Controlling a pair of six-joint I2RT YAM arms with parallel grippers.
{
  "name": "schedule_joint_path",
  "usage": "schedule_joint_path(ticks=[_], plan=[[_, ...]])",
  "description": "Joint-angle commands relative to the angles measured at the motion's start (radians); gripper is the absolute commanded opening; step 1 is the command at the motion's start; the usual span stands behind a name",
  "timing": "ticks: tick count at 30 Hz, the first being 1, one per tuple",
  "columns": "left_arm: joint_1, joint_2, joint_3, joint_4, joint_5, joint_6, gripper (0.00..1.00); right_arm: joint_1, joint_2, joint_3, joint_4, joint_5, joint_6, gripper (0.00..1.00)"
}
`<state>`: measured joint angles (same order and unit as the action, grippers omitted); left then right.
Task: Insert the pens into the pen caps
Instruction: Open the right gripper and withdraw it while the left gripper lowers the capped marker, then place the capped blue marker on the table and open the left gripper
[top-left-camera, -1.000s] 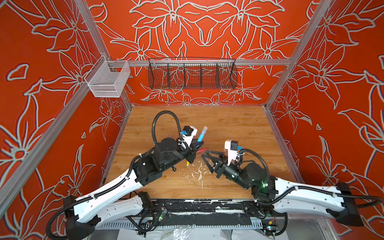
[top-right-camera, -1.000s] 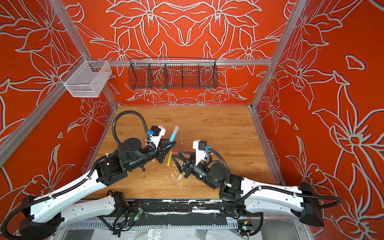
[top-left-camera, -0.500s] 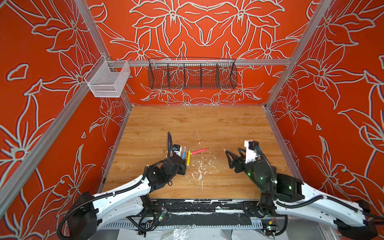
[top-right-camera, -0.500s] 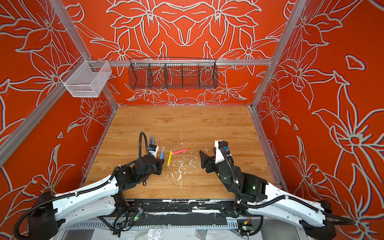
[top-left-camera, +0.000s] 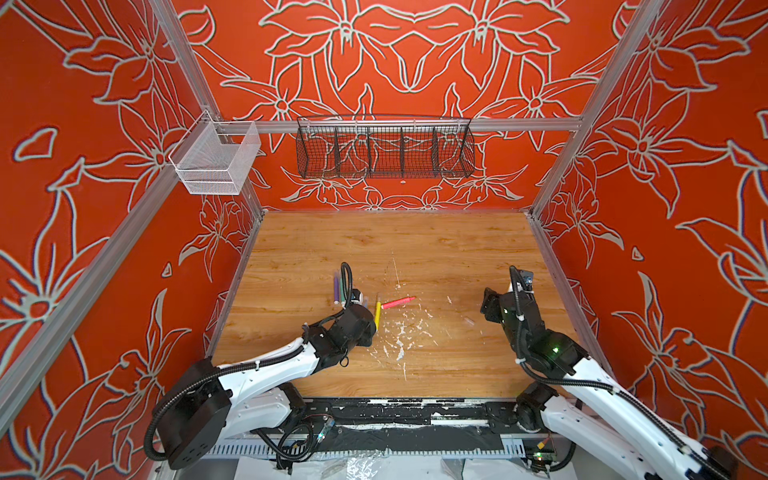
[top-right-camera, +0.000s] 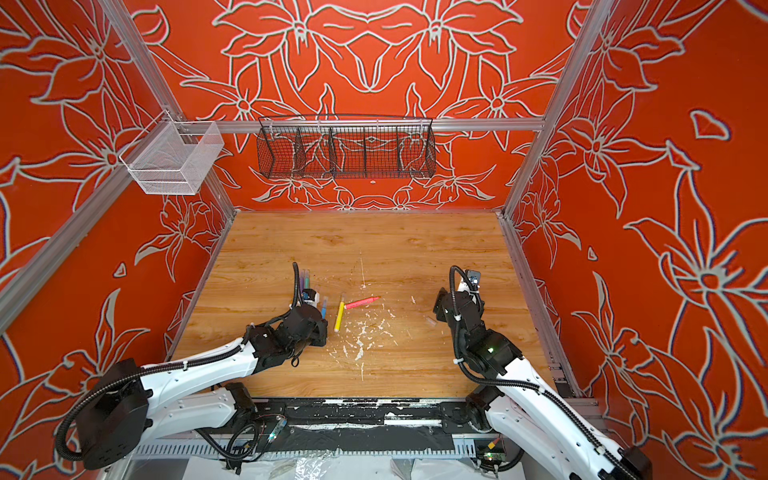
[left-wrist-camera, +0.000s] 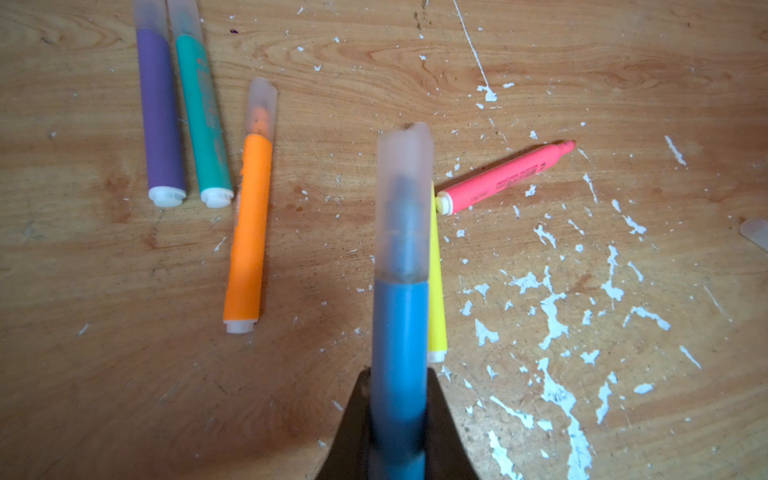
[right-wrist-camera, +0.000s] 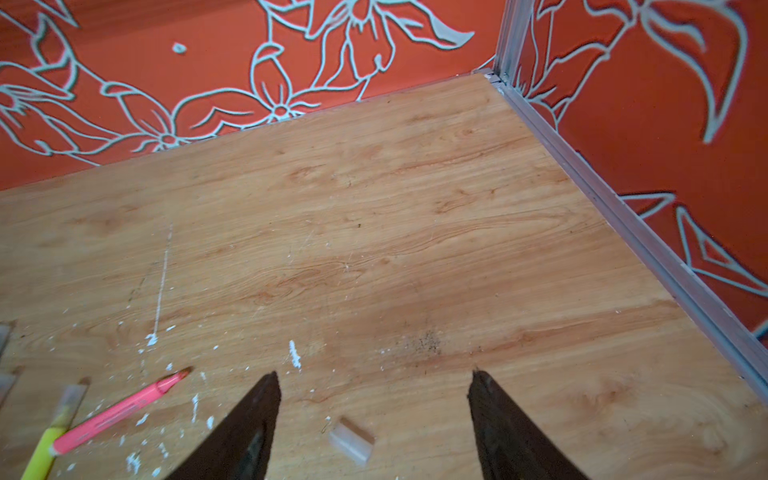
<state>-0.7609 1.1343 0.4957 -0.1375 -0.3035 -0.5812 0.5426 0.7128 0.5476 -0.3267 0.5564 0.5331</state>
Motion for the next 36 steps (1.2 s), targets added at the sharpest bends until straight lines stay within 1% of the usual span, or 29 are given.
schedule_joint_path(ticks=[1, 4, 7, 12, 16, 18, 25, 28, 31, 35, 36], plan=[[0.01, 0.017, 0.027, 0.019, -0.001, -0.023, 0.0, -0.06, 0.019, -0.047, 0.09, -0.038, -0.034, 0.73], [0.016, 0.053, 0.037, 0.034, 0.004, -0.017, 0.0, -0.15, 0.051, -0.076, 0.134, -0.103, -0.029, 0.73], [0.039, 0.104, 0.059, 0.027, 0.001, -0.014, 0.0, -0.217, 0.079, -0.104, 0.194, -0.16, -0.03, 0.73], [0.082, 0.182, 0.105, 0.022, -0.015, -0.003, 0.0, -0.292, 0.134, -0.152, 0.289, -0.16, -0.019, 0.71], [0.099, 0.235, 0.127, 0.023, -0.035, 0.006, 0.0, -0.311, 0.15, -0.154, 0.302, -0.162, -0.008, 0.71], [0.111, 0.267, 0.134, 0.035, -0.027, 0.009, 0.0, -0.312, 0.151, -0.161, 0.307, -0.166, -0.003, 0.71], [0.131, 0.38, 0.186, 0.042, -0.011, 0.023, 0.01, -0.313, 0.106, -0.187, 0.296, -0.182, 0.004, 0.7], [0.133, 0.408, 0.211, 0.027, -0.008, 0.026, 0.07, -0.313, 0.09, -0.196, 0.297, -0.184, 0.005, 0.71], [0.133, 0.405, 0.222, 0.013, -0.009, 0.03, 0.14, -0.313, 0.093, -0.196, 0.296, -0.189, 0.004, 0.71], [0.134, 0.358, 0.227, -0.012, -0.016, 0.045, 0.33, -0.313, 0.114, -0.184, 0.291, -0.193, 0.003, 0.71], [0.133, 0.341, 0.232, -0.024, -0.019, 0.054, 0.36, -0.313, 0.119, -0.181, 0.29, -0.194, 0.004, 0.71]])
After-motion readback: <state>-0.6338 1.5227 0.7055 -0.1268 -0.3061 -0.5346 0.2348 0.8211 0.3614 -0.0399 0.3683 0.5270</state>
